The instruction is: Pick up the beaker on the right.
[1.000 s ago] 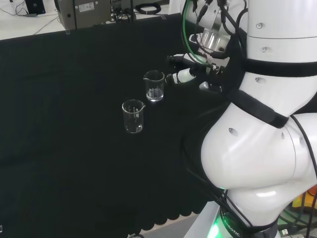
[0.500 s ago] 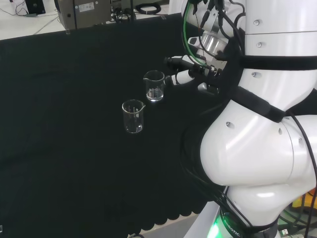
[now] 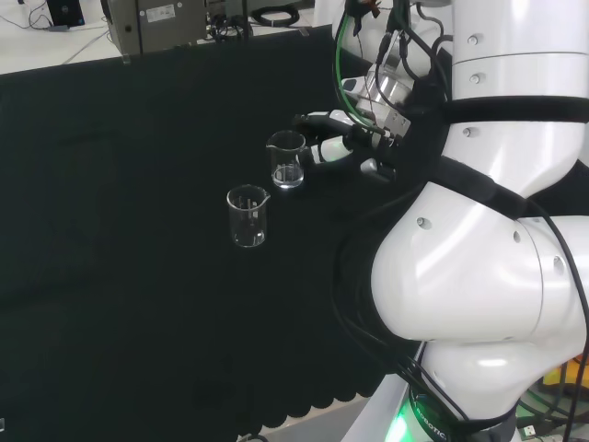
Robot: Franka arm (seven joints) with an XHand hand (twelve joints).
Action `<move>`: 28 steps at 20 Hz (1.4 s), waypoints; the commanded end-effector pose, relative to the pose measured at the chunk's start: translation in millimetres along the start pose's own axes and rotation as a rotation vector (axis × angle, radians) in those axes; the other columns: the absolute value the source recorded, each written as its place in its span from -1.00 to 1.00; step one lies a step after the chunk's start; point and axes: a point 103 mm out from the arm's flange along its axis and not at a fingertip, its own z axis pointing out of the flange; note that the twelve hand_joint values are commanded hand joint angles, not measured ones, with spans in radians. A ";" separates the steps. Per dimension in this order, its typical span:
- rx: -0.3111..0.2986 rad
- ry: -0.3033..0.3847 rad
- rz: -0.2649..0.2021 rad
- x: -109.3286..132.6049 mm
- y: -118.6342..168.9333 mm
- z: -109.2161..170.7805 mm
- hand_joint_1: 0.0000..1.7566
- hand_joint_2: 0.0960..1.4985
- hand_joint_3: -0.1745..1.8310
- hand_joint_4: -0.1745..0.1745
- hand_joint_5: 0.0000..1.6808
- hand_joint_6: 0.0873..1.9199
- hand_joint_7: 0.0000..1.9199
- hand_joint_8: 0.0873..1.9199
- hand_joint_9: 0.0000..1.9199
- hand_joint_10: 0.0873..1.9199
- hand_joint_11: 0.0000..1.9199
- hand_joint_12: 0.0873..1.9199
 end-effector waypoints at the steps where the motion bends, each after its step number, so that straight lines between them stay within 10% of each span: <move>1: -0.007 0.007 -0.031 1.0 4.4 9.9 -0.07 0.14 -1.00 0.10 -0.71 -1.00 -0.92 -0.51 -0.81 -0.43 -1.00 0.20; 28: -0.115 0.065 -0.087 12.6 24.2 28.3 0.00 0.06 -1.00 0.08 -0.64 -1.00 -0.83 -0.45 -0.71 -0.43 -1.00 0.27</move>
